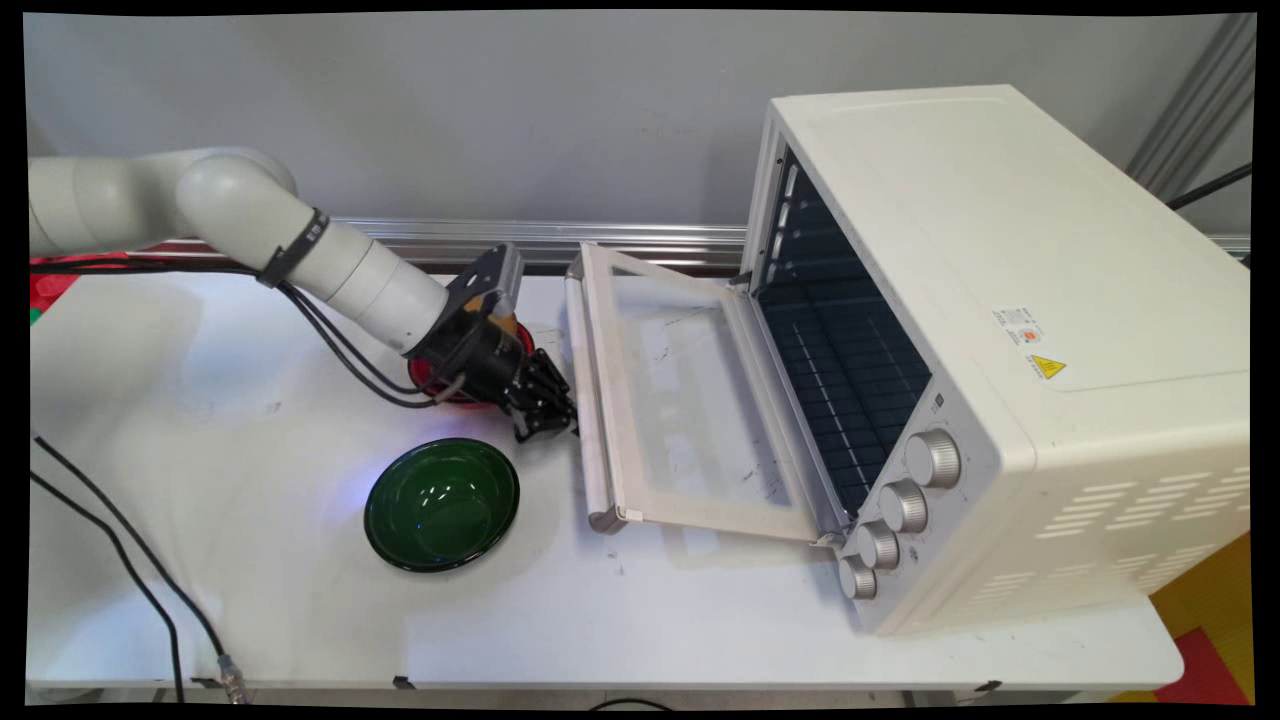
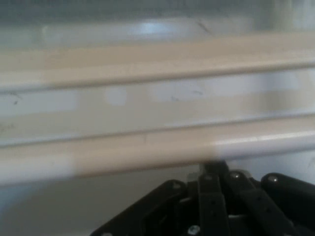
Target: Close the oven
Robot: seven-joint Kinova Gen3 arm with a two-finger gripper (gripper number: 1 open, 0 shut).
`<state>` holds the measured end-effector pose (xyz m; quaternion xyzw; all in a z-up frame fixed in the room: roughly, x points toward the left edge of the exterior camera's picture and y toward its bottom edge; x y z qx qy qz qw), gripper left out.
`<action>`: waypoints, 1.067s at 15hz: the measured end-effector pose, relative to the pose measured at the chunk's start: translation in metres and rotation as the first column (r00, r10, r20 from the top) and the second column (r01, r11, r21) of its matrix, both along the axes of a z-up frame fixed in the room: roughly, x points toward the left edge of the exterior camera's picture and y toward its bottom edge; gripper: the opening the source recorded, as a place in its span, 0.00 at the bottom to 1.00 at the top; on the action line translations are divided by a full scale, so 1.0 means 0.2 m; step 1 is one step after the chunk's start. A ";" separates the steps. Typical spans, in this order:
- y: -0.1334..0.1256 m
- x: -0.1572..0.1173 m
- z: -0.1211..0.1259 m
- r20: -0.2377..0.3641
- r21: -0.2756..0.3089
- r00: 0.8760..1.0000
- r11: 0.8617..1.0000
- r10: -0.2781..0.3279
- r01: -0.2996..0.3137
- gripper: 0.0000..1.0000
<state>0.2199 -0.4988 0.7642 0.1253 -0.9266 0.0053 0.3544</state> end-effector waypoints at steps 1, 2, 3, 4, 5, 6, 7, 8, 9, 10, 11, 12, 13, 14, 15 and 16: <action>-0.01 -0.01 0.01 -0.013 0.004 1.000 1.000 0.006 -0.006 0.00; -0.02 -0.02 0.02 -0.023 0.009 1.000 1.000 0.013 -0.013 0.00; -0.03 -0.03 0.04 -0.034 0.013 0.999 1.000 0.020 -0.020 0.00; -0.04 -0.04 0.07 -0.055 0.024 0.998 0.999 0.031 -0.030 0.00; -0.04 -0.05 0.09 -0.067 0.029 0.997 0.999 0.034 -0.032 0.00; -0.05 -0.07 0.11 -0.076 0.034 0.996 0.999 0.035 -0.033 0.00; -0.05 -0.08 0.14 -0.088 0.038 0.995 0.999 0.036 -0.033 0.00; -0.05 -0.09 0.17 -0.099 0.043 0.994 0.999 0.037 -0.033 0.00; -0.05 -0.10 0.19 -0.108 0.045 0.993 0.998 0.037 -0.033 0.00; -0.06 -0.12 0.22 -0.119 0.048 0.992 0.998 0.037 -0.031 0.00; -0.06 -0.13 0.25 -0.127 0.051 0.991 0.998 0.036 -0.030 0.00; -0.06 -0.14 0.27 -0.135 0.054 0.990 0.998 0.035 -0.028 0.00; -0.05 -0.15 0.30 -0.144 0.057 0.989 0.998 0.035 -0.027 0.00; -0.05 -0.18 0.33 -0.158 0.061 0.987 0.998 0.035 -0.026 0.00; -0.04 -0.20 0.35 -0.168 0.064 0.985 0.998 0.036 -0.026 0.00; -0.04 -0.21 0.37 -0.175 0.065 0.984 0.998 0.037 -0.026 0.00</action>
